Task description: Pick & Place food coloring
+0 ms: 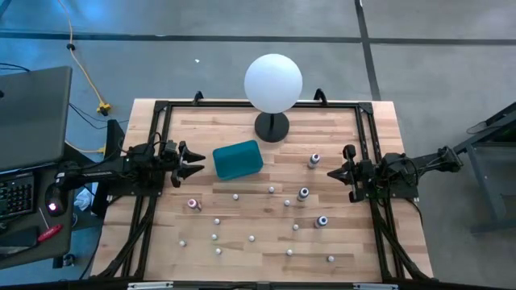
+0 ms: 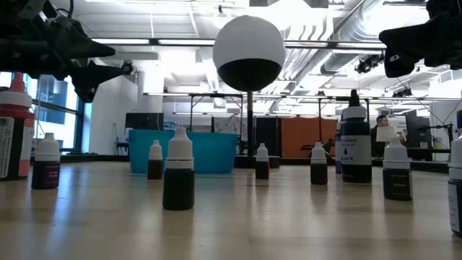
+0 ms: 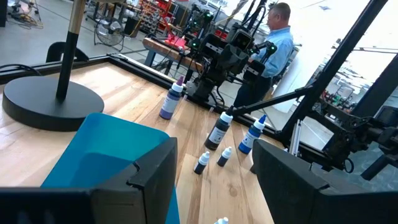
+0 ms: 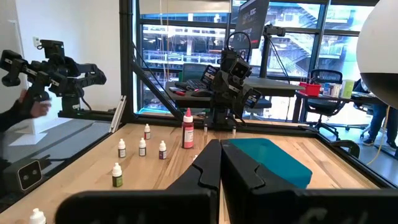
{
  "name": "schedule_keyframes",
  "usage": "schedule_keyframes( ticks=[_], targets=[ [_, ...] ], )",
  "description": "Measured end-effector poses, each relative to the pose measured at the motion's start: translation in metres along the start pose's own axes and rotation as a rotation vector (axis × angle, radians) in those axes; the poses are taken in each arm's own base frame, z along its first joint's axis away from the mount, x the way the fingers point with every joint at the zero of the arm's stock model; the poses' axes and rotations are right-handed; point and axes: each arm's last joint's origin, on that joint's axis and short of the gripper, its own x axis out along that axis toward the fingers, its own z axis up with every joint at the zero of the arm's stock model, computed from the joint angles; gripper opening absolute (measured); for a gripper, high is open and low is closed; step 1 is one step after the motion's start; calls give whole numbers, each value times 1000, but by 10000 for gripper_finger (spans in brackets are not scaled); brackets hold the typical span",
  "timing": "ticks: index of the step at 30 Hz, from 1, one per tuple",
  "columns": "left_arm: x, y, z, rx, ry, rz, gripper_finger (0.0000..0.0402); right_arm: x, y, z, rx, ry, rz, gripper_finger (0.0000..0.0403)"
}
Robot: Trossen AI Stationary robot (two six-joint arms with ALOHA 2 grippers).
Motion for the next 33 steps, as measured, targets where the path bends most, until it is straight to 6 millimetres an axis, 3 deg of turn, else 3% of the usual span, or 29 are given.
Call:
schedule_keyframes(
  ticks=[22, 33],
  targets=[
    [0, 2, 1, 5, -34, 70, 206, 0, 0, 1, -37, -7, -8, 0],
    [0, -4, 7, -5, -61, -66, 206, 0, -2, 3, -134, -26, -58, 0]
  ],
)
